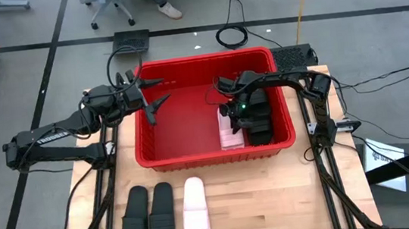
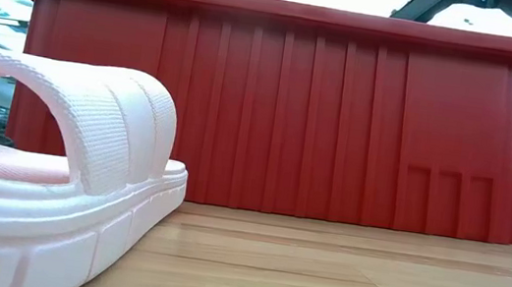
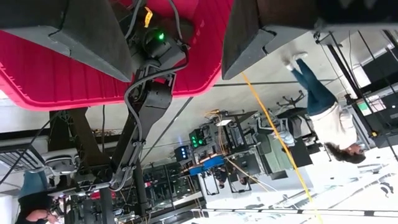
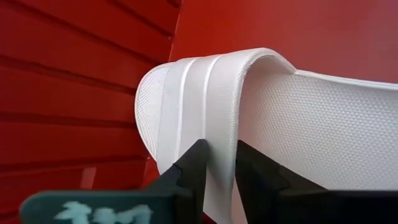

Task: Pick and place slides into bin
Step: Put the right pink slide into the red container

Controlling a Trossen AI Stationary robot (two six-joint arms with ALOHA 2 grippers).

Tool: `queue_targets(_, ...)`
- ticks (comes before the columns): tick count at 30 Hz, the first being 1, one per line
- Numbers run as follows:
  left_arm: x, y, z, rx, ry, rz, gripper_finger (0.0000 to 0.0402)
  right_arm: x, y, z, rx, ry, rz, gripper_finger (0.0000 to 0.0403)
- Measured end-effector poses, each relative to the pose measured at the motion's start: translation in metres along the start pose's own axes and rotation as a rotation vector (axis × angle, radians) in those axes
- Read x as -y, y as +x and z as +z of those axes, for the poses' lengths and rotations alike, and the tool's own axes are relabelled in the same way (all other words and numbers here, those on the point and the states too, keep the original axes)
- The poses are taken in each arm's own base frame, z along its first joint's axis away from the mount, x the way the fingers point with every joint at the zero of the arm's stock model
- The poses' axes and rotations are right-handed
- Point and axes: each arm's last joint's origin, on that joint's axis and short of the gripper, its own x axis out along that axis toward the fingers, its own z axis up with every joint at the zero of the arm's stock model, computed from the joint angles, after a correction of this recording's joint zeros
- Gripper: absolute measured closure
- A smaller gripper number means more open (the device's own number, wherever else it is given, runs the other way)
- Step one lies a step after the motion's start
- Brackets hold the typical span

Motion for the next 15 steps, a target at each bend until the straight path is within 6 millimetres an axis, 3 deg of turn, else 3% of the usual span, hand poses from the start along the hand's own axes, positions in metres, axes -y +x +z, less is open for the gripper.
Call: queue_targets(15, 0.0, 0.0, -0.0008, -0.009, -0.003, 0.004, 0.0149, 0.0078, -0.0085, -0.0049, 0.003, 0.01, -0.042, 0.0246)
